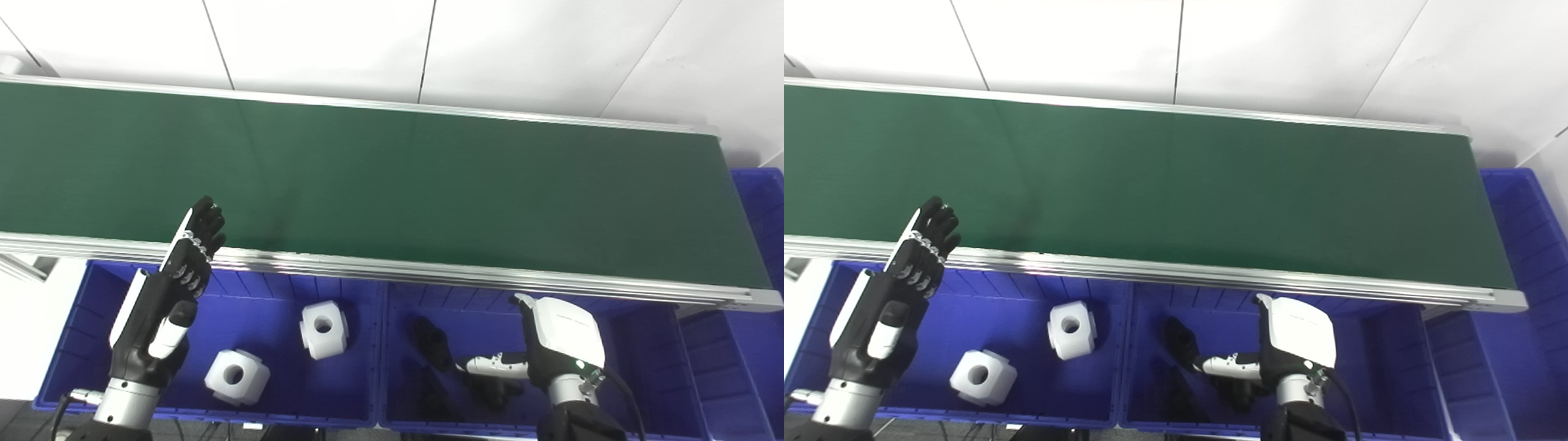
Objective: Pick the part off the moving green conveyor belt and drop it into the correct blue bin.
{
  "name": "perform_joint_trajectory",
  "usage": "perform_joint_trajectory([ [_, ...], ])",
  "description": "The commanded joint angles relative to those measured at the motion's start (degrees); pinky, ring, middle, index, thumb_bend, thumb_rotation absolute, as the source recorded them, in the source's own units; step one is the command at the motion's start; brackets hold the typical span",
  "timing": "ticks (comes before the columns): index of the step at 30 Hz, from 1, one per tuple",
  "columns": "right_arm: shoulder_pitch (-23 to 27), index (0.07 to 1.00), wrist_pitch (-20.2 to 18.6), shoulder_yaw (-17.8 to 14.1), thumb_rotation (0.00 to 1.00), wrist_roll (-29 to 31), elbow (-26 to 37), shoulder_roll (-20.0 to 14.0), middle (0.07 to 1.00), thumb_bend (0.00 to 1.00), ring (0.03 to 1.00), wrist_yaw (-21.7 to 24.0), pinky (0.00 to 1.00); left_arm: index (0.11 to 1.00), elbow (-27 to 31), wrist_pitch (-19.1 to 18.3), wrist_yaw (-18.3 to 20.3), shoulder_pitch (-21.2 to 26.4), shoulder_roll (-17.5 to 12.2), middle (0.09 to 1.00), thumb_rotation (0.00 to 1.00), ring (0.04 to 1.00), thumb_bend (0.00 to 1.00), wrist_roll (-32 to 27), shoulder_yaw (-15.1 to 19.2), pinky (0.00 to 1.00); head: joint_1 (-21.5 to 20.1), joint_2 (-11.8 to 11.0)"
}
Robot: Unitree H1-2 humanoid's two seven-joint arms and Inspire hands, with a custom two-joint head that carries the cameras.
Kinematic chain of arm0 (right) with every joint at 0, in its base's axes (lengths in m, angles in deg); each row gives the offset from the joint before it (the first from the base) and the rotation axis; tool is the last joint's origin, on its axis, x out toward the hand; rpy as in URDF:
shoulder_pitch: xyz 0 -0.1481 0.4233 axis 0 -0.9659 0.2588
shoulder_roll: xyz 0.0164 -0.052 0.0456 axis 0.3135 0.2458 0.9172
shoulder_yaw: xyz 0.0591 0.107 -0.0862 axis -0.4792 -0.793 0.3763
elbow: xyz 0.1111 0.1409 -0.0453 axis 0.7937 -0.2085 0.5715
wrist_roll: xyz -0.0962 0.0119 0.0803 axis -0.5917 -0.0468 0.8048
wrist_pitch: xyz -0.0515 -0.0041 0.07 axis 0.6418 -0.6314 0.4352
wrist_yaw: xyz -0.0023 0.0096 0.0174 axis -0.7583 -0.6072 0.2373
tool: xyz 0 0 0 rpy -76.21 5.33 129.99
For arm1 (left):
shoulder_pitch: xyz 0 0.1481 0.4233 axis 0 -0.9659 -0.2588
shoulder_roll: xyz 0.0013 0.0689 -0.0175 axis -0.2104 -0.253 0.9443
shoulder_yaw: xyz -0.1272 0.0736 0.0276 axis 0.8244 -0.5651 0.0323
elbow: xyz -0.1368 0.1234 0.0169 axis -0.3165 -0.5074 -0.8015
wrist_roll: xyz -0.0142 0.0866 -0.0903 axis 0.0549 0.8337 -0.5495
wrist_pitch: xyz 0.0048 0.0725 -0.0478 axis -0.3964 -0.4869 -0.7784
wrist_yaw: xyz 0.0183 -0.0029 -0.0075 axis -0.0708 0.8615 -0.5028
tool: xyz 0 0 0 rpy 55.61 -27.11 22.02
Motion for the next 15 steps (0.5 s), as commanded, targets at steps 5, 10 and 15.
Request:
perform_joint_trajectory([
  [5,-2.2,0.829,6.0,-2.6,0.79,19.4,4.5,-0.5,0.841,1.00,0.799,-10.4,0.74,1.000,1.4,2.8,0.5,-0.4,0.0,1.000,0.81,1.000,0.84,-1.1,0.4,1.00,1.2,-0.8],
  [10,-8.7,0.888,20.0,-6.7,0.92,53.7,7.2,1.9,0.854,0.91,0.799,-22.4,0.68,1.000,1.8,3.9,0.9,-1.0,-0.6,1.000,0.84,1.000,0.83,-0.6,0.6,1.00,3.1,-1.2],
  [15,-17.4,0.953,35.7,-4.8,0.99,72.7,5.2,5.0,0.916,0.99,0.900,-29.1,0.88,1.000,3.6,4.5,0.7,-2.2,-0.8,1.000,0.83,1.000,0.87,1.1,0.6,1.00,5.2,-2.1],
])
